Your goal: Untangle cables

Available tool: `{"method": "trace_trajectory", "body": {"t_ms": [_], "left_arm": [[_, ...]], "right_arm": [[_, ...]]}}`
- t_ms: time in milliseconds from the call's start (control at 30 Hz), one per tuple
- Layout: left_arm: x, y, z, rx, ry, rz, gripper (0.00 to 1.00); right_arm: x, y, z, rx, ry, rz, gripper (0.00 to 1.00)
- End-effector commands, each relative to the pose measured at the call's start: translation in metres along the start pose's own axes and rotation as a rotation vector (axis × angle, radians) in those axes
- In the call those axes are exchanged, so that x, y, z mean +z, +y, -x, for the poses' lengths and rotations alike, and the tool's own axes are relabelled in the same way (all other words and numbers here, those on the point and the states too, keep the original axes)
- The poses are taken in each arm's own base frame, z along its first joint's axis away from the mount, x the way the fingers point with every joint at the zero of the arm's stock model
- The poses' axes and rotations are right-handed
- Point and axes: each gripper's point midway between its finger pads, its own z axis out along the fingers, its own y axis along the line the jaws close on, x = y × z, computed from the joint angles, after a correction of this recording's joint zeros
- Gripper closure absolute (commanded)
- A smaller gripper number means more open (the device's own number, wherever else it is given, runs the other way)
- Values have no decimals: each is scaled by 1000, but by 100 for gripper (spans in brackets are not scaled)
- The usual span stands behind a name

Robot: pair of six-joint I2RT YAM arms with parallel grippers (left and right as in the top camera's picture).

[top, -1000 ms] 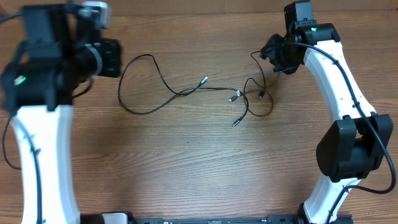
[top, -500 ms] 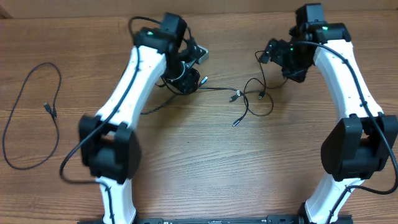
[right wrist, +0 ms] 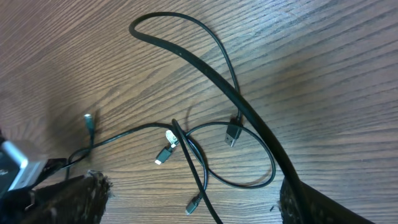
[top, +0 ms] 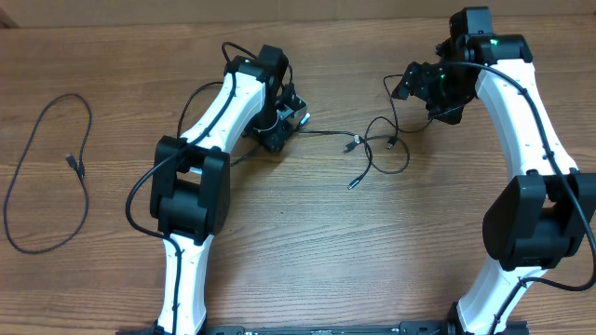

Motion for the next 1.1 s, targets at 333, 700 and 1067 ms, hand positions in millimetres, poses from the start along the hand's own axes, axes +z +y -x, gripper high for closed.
{"method": "trace_trajectory", "body": {"t_ms": [333, 700, 1067], "left_arm": [[35, 31, -21, -75, 79, 143, 66], [-77, 51, 7, -336, -89, 236, 96], [-379, -24, 4, -324, -846, 163, 96]], "right_arm": [[1, 3, -1, -19, 4, 8, 14], [1, 2, -1, -18, 6, 4, 14], [16, 8, -12, -44, 36, 6, 18]]}}
